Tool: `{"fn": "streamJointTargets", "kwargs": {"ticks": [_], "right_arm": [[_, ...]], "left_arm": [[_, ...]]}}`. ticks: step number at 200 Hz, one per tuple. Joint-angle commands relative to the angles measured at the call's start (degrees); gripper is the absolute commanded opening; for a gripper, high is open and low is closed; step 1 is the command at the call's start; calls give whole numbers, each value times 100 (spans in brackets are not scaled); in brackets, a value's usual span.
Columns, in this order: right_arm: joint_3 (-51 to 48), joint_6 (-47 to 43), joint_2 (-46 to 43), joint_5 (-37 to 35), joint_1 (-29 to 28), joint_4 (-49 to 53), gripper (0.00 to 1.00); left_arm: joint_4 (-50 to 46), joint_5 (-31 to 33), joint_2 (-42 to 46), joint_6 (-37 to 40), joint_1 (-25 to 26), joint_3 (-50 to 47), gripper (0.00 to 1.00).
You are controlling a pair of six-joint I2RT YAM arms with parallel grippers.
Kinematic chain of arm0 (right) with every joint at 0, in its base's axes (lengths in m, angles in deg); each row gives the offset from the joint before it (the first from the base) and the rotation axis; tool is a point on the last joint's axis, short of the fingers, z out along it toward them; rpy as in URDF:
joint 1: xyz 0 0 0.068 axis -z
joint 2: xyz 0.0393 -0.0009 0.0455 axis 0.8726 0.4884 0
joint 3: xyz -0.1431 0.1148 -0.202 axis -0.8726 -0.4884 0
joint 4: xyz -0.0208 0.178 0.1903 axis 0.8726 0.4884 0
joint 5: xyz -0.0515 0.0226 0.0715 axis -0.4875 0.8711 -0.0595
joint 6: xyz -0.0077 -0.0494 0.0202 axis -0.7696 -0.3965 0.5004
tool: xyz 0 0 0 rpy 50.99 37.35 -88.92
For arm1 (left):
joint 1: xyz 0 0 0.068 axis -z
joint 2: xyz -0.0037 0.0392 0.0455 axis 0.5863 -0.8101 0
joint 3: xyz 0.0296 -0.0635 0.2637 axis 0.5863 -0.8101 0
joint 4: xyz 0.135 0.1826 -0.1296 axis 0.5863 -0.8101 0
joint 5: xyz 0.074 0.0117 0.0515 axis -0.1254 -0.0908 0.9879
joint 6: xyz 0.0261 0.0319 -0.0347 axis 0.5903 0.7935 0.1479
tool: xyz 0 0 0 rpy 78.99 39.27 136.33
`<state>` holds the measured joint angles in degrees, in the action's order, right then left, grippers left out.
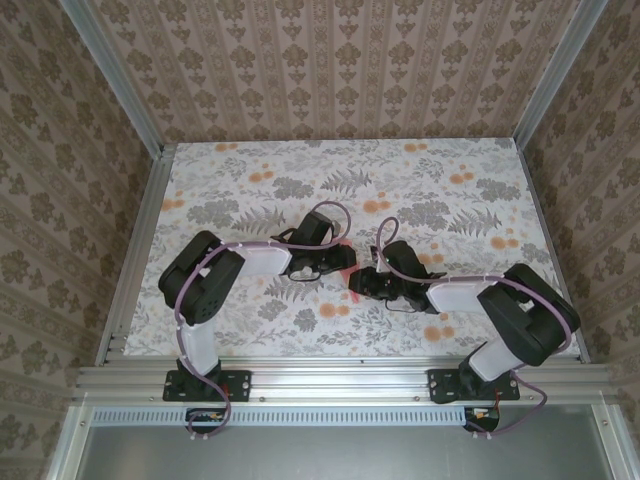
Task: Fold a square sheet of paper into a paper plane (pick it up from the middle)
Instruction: Fold the wing for the fifth time at the center of the table.
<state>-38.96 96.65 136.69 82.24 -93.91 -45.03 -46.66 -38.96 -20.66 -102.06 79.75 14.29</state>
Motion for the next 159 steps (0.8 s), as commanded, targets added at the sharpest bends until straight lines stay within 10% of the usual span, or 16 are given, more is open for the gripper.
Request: {"fn": "streamJointTargets", "kwargs": {"ticks": [1, 159], "right_arm": [[278, -416, -275, -330, 10, 1056, 37], [1018, -1246, 239, -901, -259, 2201, 33]], "left_arm": [[9, -72, -85, 146, 31, 119, 42], [8, -160, -111, 120, 53, 203, 42]]}}
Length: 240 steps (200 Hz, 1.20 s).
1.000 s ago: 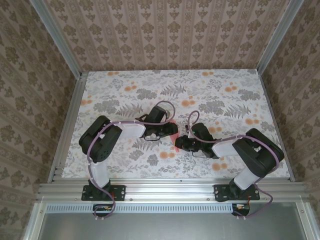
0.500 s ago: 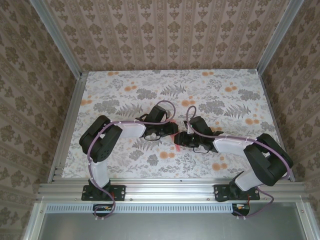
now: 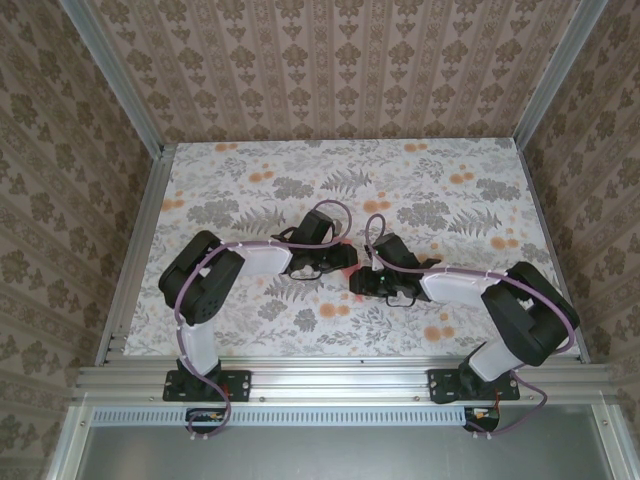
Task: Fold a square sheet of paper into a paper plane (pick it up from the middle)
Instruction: Fold the wing for the fifth time at the center of the table.
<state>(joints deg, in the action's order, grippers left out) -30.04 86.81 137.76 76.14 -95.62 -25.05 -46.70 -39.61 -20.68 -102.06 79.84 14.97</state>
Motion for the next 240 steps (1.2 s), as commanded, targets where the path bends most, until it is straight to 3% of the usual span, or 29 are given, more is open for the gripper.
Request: {"fn": "streamJointTargets", "kwargs": {"ticks": [1, 56, 113, 212, 240], "right_arm": [[123, -271, 129, -293, -90, 193, 33], [41, -590, -4, -337, -203, -75, 37], [-315, -1243, -172, -933, -482, -802, 45], [-739, -1982, 21, -1656, -755, -1682, 43], [-810, -2084, 69, -1729, -804, -1844, 32]], "left_arm": [[8, -95, -109, 116, 44, 137, 42], [23, -132, -126, 66, 44, 153, 42], [49, -156, -120, 50, 44, 135, 42], [56, -191, -109, 41, 43, 150, 42], [60, -191, -115, 41, 42, 174, 42]]}}
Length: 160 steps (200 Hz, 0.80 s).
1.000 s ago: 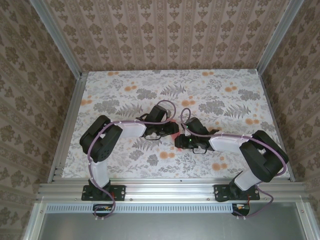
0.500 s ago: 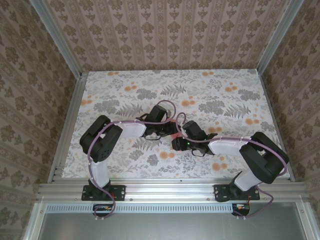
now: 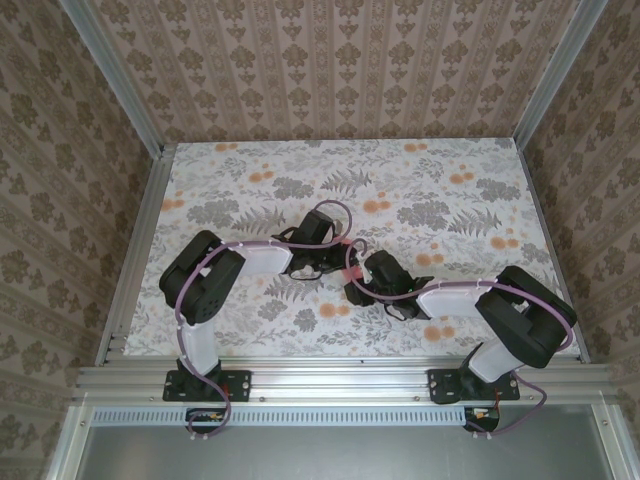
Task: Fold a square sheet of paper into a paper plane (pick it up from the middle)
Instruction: Fold the wing for the fifth time at the center of the table.
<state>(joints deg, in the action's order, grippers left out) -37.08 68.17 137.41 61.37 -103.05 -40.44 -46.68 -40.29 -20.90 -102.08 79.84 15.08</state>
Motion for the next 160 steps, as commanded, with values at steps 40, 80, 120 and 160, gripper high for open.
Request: {"fn": "streamJointTargets", "kwargs": {"ticks": [40, 80, 120, 160], "right_arm": [[-157, 17, 117, -229, -53, -276, 18], [-145, 548, 50, -254, -43, -121, 6], [-309, 1048, 6, 79, -8, -457, 0], [-810, 2065, 254, 903, 284, -1972, 0]], "left_arm": [[48, -81, -29, 38, 31, 128, 42], [89, -79, 44, 8, 34, 102, 42], [56, -50, 293, 34, 18, 90, 43], [113, 59, 780, 91, -4, -105, 49]]}}
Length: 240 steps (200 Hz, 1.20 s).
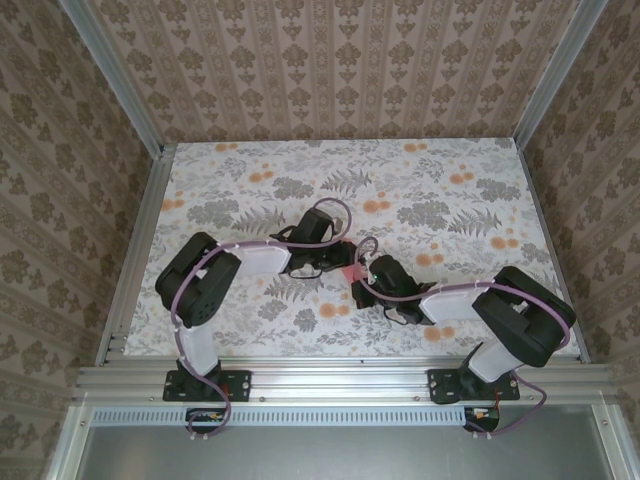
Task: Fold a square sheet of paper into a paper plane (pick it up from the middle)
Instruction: Fold the wing for the fifth time at the center of the table.
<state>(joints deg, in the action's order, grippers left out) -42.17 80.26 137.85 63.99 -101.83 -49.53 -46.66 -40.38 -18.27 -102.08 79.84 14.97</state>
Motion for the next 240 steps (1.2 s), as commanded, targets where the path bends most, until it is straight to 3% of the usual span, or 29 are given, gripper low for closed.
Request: {"fn": "streamJointTargets", "kwargs": {"ticks": [1, 24, 103, 139, 240], "right_arm": [[-310, 888, 226, 670, 169, -1088, 0], [-381, 1431, 421, 1015, 293, -1571, 0], [-505, 2206, 274, 1573, 788, -1586, 0], [-592, 2507, 356, 1769, 948, -1768, 0], [-768, 2819, 410, 1429, 1012, -1422, 0]], "left_arm": [[108, 69, 533, 94, -6, -101, 49], [131, 161, 792, 127, 0, -225, 52], [222, 325, 1042, 164, 9, -464, 50], [97, 193, 674, 167, 18, -224, 48], [330, -254, -491, 281, 98, 462, 50]]}}
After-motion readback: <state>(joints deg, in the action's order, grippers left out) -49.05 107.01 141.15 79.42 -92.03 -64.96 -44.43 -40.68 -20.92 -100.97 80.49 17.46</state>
